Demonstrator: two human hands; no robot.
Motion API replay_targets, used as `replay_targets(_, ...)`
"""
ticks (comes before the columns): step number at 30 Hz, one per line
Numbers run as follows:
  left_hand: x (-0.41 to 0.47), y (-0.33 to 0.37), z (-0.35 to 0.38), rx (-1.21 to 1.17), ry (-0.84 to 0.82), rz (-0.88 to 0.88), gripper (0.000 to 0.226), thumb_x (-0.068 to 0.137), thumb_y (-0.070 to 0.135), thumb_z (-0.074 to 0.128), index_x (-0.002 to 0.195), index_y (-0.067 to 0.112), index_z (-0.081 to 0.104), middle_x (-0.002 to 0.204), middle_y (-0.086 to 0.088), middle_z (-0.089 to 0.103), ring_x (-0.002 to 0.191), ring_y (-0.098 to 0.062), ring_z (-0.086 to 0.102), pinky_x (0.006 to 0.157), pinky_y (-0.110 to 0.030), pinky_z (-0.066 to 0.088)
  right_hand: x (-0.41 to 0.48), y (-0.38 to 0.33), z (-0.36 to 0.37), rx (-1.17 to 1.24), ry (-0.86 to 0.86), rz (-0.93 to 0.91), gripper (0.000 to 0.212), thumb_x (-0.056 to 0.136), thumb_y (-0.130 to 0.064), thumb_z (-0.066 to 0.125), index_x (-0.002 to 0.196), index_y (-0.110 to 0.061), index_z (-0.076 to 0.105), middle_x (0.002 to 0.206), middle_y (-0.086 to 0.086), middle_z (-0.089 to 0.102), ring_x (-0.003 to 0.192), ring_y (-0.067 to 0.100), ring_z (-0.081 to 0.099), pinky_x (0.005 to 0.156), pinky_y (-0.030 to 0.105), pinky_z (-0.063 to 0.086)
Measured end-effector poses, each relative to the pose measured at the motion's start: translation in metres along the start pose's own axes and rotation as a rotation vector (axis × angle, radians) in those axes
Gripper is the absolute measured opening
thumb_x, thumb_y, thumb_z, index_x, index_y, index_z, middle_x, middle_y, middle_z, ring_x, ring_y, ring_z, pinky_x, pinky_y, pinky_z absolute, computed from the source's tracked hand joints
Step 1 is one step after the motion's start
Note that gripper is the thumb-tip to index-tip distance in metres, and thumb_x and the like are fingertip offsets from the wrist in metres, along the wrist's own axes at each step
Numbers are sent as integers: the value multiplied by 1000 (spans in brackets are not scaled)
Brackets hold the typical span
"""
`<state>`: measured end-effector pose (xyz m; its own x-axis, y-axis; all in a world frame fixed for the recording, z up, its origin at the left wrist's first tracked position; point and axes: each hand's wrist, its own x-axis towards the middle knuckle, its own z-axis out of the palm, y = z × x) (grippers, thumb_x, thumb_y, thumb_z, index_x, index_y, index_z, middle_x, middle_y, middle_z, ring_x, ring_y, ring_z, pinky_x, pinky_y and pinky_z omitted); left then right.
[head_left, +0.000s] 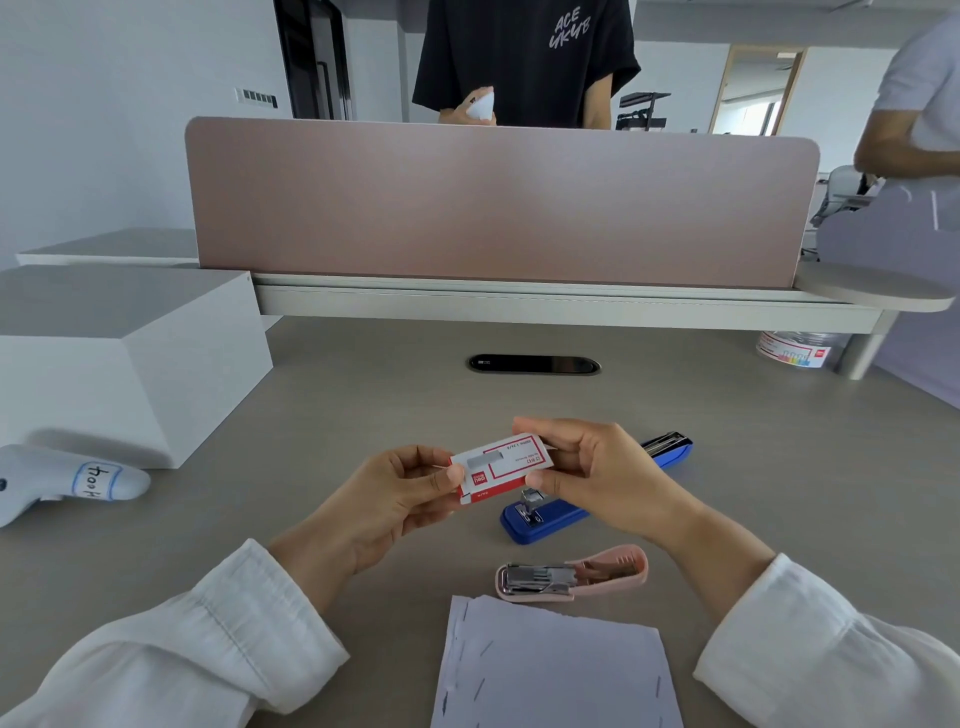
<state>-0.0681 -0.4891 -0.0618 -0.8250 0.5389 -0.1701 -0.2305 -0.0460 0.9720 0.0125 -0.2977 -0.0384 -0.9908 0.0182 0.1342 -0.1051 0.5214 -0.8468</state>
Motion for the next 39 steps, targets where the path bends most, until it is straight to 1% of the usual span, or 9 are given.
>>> replay_targets(6, -2, 0, 4, 2, -57, -5, 7, 83, 8, 55, 79, 11, 61, 54, 4, 70, 43, -5, 60, 52, -15, 55, -2, -6, 2, -87, -55, -37, 55, 83, -5, 62, 133, -20, 45, 110, -8, 66, 102, 1, 63, 91, 17, 49)
replay_targets(11, -4, -2, 6, -26, -126, -24, 10, 84, 14, 52, 85, 10, 62, 56, 5, 70, 47, -4, 62, 54, -15, 55, -3, -8, 5, -181, -110, -54, 60, 83, -10, 63, 137, -25, 39, 120, -7, 62, 108, 4, 60, 97, 21, 47)
replay_targets(14, -4, -5, 7, -41, -164, 2, 22, 67, 21, 58, 85, 11, 61, 61, 4, 72, 52, -4, 65, 55, -16, 55, -4, -13, 8, -192, -97, -33, 77, 70, -40, 73, 137, -30, 37, 118, -10, 59, 108, 6, 58, 96, 28, 49)
replay_targets(17, -4, -7, 9, -46, -175, 48, 24, 59, 17, 63, 82, 10, 62, 69, 1, 73, 63, -8, 68, 60, -18, 56, -6, -21, 19, -305, 20, 0, 85, 61, -56, 72, 134, -30, 37, 109, -12, 52, 99, 5, 52, 82, 17, 46)
replay_targets(20, -7, -5, 13, -18, -188, 78, 22, 60, 14, 65, 82, 12, 63, 69, 3, 73, 63, -6, 67, 59, -16, 54, -7, -23, 27, -352, 111, -4, 76, 71, -53, 67, 134, -25, 36, 107, -10, 46, 96, 6, 49, 79, 17, 42)
replay_targets(25, -9, -7, 13, -9, -217, 76, 29, 65, 22, 61, 92, 14, 66, 74, 2, 76, 67, -7, 70, 67, -18, 57, -7, -18, 22, -371, 73, 30, 81, 73, -45, 68, 140, -23, 27, 122, -5, 49, 103, 8, 49, 84, 20, 44)
replay_targets(33, -11, -5, 22, 30, -179, 138, 22, 74, 22, 59, 93, 16, 66, 79, 4, 77, 74, -6, 71, 66, -17, 55, -8, -17, 17, -431, 74, 8, 77, 71, -48, 69, 137, -23, 37, 122, -4, 44, 101, 8, 49, 81, 19, 47)
replay_targets(36, -13, -4, 25, 177, -142, 174, 15, 82, 21, 59, 95, 22, 66, 85, 7, 76, 78, -3, 70, 72, -21, 52, -11, -17, 14, -376, 93, 0, 73, 71, -41, 71, 135, -27, 38, 116, -8, 47, 101, 6, 49, 79, 18, 47)
replay_targets(39, -8, -9, 22, 520, -10, 323, 11, 85, 23, 60, 94, 29, 63, 99, 10, 69, 88, 2, 64, 78, -21, 48, -17, -14, 3, -351, 133, 65, 69, 70, -43, 72, 131, -28, 41, 110, -9, 47, 101, 8, 50, 81, 19, 45)
